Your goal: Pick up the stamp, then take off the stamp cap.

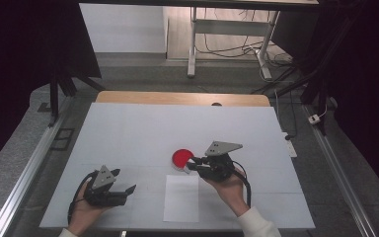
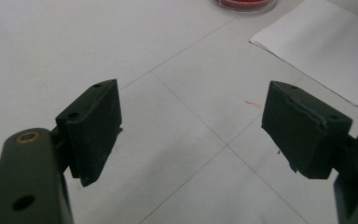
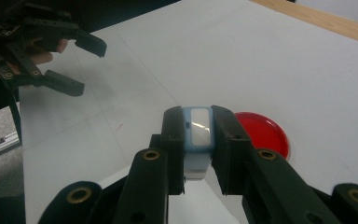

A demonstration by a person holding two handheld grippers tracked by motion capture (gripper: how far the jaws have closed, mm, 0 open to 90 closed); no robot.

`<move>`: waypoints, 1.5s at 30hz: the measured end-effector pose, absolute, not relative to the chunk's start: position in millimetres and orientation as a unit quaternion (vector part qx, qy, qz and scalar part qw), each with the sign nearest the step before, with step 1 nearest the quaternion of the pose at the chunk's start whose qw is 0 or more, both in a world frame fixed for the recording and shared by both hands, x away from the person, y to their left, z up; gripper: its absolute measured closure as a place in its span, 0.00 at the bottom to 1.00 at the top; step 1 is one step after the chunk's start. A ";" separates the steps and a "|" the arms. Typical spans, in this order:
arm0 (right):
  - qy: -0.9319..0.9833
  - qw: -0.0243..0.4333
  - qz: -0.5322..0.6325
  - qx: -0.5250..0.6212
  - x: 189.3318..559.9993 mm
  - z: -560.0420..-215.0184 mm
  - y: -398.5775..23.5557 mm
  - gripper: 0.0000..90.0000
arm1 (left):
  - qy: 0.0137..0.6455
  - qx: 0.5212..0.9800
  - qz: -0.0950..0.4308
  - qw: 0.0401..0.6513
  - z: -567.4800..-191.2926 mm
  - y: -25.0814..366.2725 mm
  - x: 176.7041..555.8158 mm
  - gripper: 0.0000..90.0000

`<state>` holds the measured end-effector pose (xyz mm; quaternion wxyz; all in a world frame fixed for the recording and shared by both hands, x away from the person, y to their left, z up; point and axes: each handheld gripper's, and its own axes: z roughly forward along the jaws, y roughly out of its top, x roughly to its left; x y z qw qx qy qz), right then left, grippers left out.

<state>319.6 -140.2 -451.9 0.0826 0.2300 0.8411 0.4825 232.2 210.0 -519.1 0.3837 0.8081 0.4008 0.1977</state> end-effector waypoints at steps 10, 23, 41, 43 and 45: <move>0.845 0.072 0.484 0.217 310.2 -453.0 -127.1 0.83 | 0.399 0.809 0.197 0.385 -518.8 208.1 232.5 0.22; 0.844 0.074 0.486 0.216 306.0 -451.8 -123.4 0.83 | 0.398 0.807 0.198 0.388 -517.8 206.6 232.2 0.22; 0.841 0.079 0.486 0.222 307.3 -453.1 -124.0 0.83 | 0.379 0.813 0.196 0.396 -512.3 183.4 239.5 0.22; 0.841 0.079 0.487 0.223 307.4 -453.1 -124.2 0.83 | 0.375 0.815 0.195 0.396 -512.3 179.1 241.1 0.22; 0.840 0.080 0.487 0.224 307.5 -453.2 -124.5 0.83 | 0.371 0.817 0.193 0.396 -511.8 174.9 242.1 0.22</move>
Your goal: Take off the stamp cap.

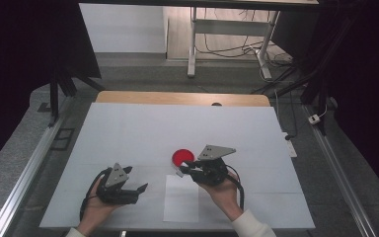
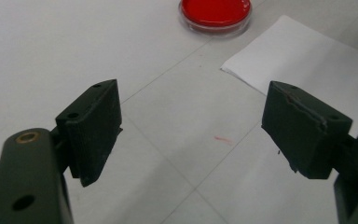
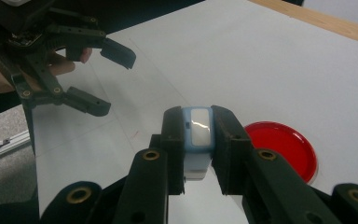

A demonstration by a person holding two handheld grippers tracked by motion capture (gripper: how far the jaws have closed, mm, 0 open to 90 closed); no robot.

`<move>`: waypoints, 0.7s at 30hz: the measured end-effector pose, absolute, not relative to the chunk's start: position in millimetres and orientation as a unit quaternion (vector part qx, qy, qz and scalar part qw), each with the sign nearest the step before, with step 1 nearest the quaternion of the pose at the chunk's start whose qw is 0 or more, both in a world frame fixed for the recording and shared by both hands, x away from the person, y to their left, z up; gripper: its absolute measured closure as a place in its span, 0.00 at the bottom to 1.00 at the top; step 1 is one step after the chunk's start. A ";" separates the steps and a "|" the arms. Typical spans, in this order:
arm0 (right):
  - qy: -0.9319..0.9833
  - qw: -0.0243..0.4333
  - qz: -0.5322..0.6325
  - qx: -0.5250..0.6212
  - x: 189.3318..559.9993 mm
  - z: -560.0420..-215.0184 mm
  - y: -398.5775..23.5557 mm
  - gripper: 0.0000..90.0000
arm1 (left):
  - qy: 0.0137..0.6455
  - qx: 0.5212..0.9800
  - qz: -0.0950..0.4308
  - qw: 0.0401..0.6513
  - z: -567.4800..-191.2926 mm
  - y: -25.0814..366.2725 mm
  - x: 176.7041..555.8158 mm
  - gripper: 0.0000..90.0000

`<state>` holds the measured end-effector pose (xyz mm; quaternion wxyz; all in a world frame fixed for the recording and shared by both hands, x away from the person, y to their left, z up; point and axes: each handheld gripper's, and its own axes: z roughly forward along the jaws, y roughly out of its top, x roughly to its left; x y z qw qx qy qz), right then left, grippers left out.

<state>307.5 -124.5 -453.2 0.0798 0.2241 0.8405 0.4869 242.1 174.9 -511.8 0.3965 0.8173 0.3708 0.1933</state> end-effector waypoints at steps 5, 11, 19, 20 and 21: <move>0.838 0.082 0.490 0.227 307.4 -453.0 -125.0 0.83 | 0.364 0.820 0.194 0.397 -510.4 166.6 244.1 0.22; 0.836 0.083 0.491 0.229 307.6 -454.2 -124.3 0.83 | 0.357 0.822 0.194 0.399 -508.9 158.6 248.6 0.22; 0.838 0.086 0.488 0.229 307.2 -455.1 -123.1 0.83 | 0.349 0.825 0.194 0.401 -505.9 146.4 253.1 0.22; 0.838 0.086 0.488 0.229 307.1 -455.0 -123.1 0.83 | 0.347 0.825 0.193 0.401 -505.3 144.6 253.6 0.22; 0.837 0.087 0.489 0.230 307.1 -455.0 -122.9 0.83 | 0.345 0.826 0.193 0.402 -504.8 142.8 254.1 0.22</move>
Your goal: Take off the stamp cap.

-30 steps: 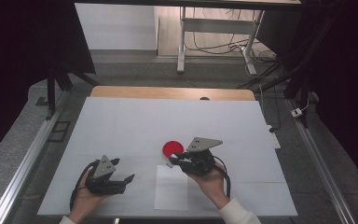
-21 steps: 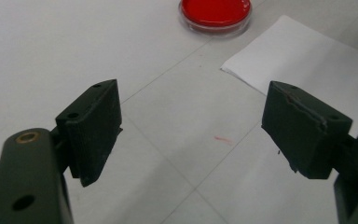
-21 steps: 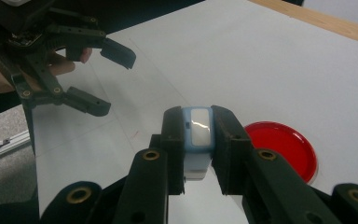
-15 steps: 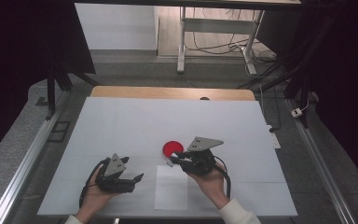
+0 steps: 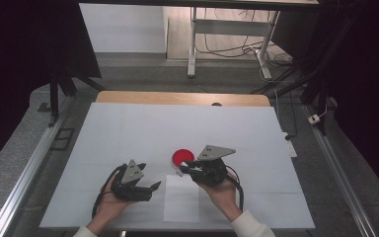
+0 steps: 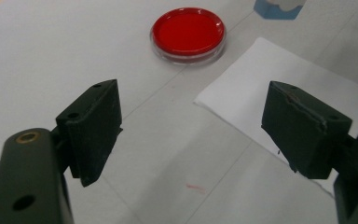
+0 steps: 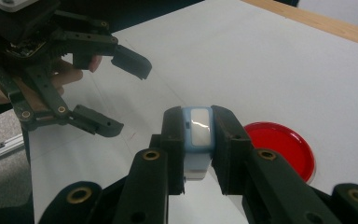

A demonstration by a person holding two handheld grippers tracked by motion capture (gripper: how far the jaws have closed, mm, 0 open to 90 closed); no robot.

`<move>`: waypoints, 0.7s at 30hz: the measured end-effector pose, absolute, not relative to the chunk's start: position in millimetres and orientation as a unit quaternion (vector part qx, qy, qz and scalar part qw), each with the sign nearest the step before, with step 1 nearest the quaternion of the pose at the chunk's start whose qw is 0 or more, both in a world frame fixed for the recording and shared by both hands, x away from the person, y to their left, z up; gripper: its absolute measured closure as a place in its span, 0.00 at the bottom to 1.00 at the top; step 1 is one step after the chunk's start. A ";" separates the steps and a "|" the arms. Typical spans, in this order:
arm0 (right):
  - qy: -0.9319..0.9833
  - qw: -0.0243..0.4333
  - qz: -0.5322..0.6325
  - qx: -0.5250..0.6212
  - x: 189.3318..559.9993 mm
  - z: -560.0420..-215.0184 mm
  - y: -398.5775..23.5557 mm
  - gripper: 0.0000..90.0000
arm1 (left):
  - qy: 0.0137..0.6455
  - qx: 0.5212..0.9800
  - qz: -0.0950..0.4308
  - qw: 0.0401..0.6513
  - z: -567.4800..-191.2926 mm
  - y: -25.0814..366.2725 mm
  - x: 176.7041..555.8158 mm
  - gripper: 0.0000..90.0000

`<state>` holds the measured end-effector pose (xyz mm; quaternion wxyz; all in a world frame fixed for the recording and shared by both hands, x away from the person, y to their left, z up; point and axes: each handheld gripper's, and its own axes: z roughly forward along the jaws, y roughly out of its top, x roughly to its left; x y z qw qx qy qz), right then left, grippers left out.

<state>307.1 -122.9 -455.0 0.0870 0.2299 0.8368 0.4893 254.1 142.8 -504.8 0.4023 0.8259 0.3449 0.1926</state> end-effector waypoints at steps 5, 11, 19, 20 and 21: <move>0.835 0.089 0.492 0.231 307.4 -455.5 -122.6 0.83 | 0.337 0.828 0.190 0.405 -503.4 133.5 256.1 0.22; 0.833 0.092 0.492 0.237 307.5 -455.5 -122.6 0.83 | 0.331 0.830 0.189 0.407 -500.8 124.3 258.2 0.22; 0.831 0.095 0.493 0.240 307.3 -456.3 -121.6 0.83 | 0.323 0.834 0.186 0.407 -499.9 112.2 261.5 0.22; 0.832 0.096 0.492 0.240 307.3 -456.2 -121.7 0.83 | 0.321 0.835 0.186 0.407 -499.7 111.1 262.1 0.22; 0.831 0.094 0.493 0.240 307.5 -456.4 -121.6 0.83 | 0.321 0.834 0.186 0.407 -499.6 109.9 262.5 0.22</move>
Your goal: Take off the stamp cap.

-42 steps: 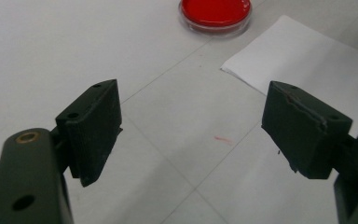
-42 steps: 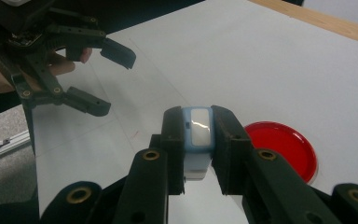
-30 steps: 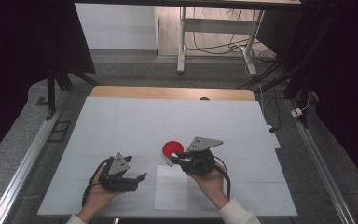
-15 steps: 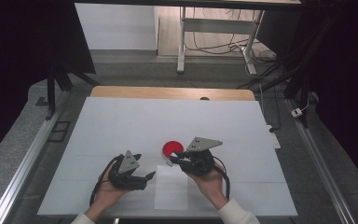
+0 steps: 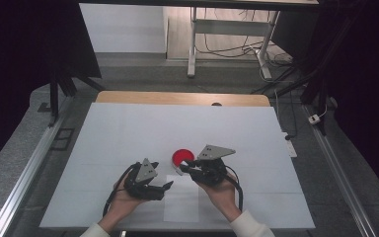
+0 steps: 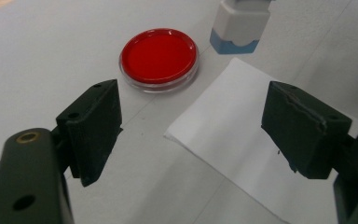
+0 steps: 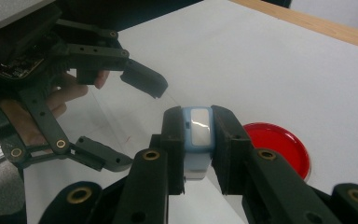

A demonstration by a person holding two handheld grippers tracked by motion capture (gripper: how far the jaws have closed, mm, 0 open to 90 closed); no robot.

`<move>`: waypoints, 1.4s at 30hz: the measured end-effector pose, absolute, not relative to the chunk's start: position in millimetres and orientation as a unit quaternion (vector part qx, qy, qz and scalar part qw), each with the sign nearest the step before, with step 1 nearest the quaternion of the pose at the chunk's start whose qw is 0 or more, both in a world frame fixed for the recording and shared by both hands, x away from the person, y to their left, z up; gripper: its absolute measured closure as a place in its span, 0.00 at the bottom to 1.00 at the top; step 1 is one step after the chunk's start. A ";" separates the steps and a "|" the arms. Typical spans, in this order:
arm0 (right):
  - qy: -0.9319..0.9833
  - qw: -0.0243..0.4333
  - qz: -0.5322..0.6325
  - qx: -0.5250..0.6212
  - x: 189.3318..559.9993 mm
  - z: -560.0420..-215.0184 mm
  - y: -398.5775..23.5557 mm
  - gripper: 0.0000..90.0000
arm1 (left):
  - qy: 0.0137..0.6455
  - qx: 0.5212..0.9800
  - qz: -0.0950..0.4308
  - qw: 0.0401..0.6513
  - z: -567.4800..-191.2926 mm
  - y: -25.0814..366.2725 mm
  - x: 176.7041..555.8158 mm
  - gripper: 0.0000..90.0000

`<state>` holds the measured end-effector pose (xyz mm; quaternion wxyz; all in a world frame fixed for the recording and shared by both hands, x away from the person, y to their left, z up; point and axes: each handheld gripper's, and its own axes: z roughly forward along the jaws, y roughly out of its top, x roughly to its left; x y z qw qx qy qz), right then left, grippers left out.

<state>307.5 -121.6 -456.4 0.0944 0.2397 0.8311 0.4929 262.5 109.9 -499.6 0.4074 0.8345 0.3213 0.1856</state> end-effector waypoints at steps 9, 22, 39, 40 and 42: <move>0.828 0.096 0.496 0.244 307.7 -456.3 -122.6 0.83 | 0.316 0.837 0.184 0.407 -499.4 99.7 265.5 0.23; 0.827 0.092 0.498 0.246 308.0 -456.6 -122.5 0.83 | 0.308 0.839 0.181 0.410 -499.4 85.6 268.2 0.24; 0.826 0.093 0.497 0.247 307.8 -457.8 -122.0 0.83 | 0.311 0.838 0.192 0.406 -502.3 70.5 272.9 0.27; 0.826 0.093 0.497 0.247 307.7 -457.6 -122.1 0.83 | 0.311 0.837 0.193 0.407 -502.6 69.4 273.1 0.27; 0.826 0.093 0.498 0.247 307.7 -457.6 -122.2 0.83 | 0.311 0.836 0.193 0.408 -502.7 68.1 273.9 0.28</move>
